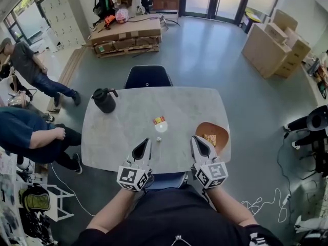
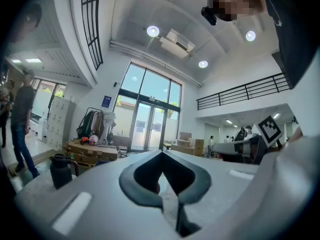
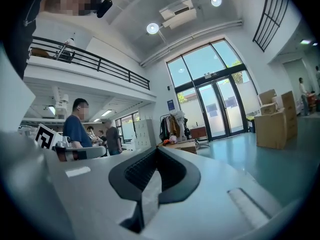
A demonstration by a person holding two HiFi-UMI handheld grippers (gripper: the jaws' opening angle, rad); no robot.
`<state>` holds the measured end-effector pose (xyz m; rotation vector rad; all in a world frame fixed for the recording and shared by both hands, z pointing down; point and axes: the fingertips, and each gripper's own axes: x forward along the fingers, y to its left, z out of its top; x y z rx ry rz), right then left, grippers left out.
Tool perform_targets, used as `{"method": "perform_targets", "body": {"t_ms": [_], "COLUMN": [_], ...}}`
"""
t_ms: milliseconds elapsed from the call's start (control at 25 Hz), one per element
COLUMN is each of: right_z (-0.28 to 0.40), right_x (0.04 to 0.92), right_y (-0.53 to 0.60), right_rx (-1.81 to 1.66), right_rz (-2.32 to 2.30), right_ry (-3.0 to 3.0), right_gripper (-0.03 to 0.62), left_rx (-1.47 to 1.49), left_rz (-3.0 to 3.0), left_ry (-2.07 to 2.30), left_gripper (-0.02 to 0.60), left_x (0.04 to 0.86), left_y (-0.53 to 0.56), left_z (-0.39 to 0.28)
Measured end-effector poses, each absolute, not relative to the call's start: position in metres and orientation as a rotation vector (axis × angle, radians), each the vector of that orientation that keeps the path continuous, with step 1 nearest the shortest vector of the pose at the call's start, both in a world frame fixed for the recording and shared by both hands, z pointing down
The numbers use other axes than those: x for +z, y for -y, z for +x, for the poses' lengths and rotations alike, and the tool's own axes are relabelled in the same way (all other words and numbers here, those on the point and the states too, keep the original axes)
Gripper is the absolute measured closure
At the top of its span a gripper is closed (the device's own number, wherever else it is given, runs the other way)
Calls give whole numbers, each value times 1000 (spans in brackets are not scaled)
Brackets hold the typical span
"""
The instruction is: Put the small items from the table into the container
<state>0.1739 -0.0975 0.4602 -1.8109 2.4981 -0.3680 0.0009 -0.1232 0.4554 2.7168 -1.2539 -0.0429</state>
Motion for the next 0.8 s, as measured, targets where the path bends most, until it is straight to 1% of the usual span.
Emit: {"method": "perform_targets", "body": {"t_ms": [480, 800], "right_z": [164, 147], "right_x": [485, 548], "right_y": [120, 153], "right_rx": [-421, -600], "right_rz": [-1831, -1798], "right_ry": [-2605, -2806], "right_gripper": [566, 565], "left_rx": [47, 108], "left_rz": [2652, 2534], "left_ry": [1299, 1375], "left_gripper": [578, 578], "left_x": [474, 496], "left_y": [137, 138], "left_z": [-13, -35]}}
